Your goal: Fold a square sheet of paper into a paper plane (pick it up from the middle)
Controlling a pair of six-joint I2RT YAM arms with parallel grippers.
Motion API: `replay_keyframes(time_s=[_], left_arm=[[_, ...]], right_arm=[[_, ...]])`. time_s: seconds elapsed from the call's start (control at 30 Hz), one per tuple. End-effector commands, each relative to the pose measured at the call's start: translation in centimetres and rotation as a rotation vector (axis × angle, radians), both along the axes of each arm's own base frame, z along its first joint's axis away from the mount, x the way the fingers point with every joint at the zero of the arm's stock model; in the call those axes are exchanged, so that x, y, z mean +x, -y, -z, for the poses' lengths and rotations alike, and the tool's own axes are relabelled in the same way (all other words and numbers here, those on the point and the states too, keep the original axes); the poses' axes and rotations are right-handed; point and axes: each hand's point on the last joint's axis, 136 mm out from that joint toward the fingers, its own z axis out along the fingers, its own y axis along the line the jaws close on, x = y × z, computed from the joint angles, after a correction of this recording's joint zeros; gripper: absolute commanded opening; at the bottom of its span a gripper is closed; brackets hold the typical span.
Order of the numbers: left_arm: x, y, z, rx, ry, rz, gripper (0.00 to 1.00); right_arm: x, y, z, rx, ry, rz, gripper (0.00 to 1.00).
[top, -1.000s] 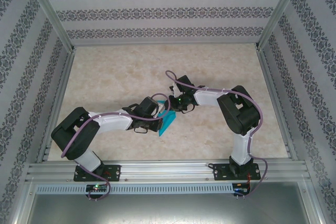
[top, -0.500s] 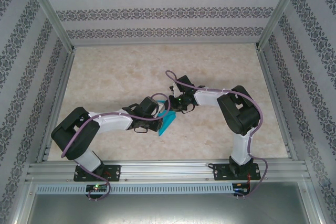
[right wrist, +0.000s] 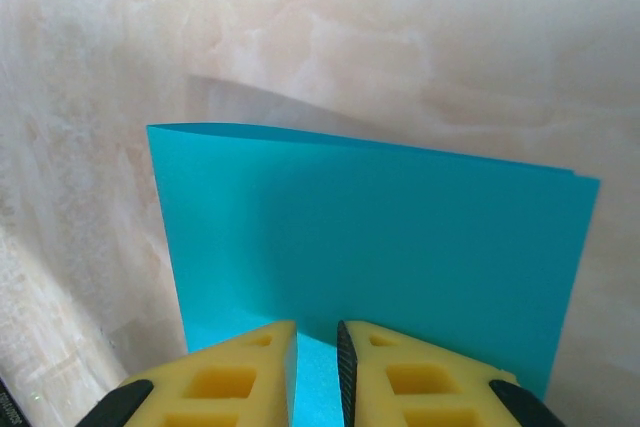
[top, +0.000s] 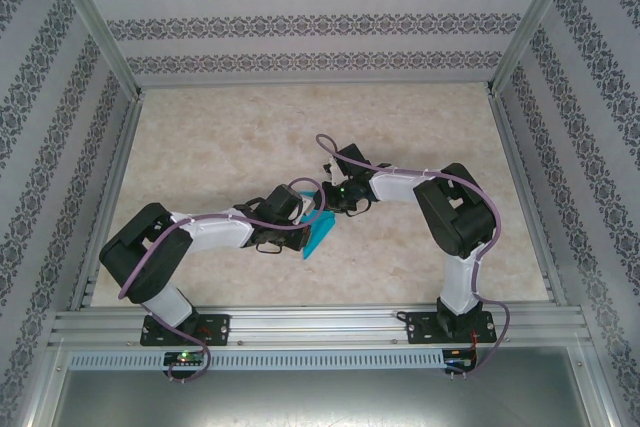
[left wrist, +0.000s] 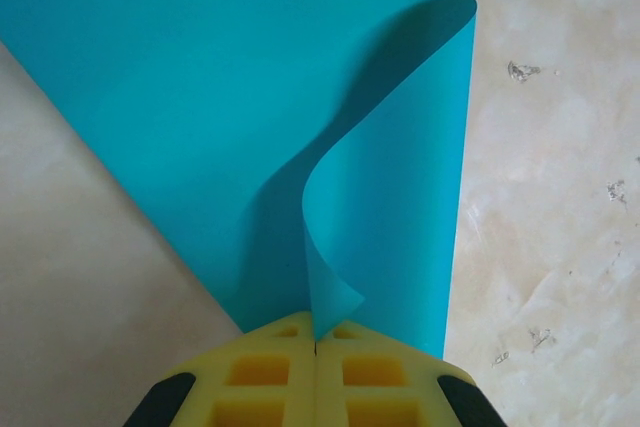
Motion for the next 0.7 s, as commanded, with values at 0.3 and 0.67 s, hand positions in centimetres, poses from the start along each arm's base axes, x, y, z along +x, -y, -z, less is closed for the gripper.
replay_keyframes(time_s=[0.3, 0.67], left_arm=[[0.4, -0.3, 0.3, 0.014, 0.005, 0.004, 0.03], [0.6, 0.1, 0.5, 0.009, -0.001, 0.015, 0.03]], right_arm=[[0.8, 2.8, -5.6, 0.061, 0.126, 0.149, 0.23], [-7.6, 3.1, -6.7, 0.226, 0.133, 0.239, 0.02]])
